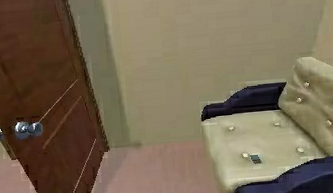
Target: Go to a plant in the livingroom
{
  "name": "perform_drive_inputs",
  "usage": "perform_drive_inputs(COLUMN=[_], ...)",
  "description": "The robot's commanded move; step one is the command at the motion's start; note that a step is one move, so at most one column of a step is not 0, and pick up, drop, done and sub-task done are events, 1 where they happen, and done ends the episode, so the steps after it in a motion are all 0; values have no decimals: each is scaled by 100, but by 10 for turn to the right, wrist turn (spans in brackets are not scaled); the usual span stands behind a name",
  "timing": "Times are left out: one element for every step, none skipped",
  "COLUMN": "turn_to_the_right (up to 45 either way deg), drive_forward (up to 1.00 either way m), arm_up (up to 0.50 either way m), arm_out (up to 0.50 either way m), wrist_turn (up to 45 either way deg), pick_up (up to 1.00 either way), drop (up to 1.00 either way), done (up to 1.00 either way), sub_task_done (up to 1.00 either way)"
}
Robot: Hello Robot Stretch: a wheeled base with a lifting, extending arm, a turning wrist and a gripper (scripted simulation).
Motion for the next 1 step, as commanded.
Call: perform_drive_inputs(turn_to_the_right=[-450], drive_forward=[0], arm_up=[0], arm_out=[0], wrist_turn=[0], pick_up=[0], drop=[0], done=[0], sub_task_done=[0])
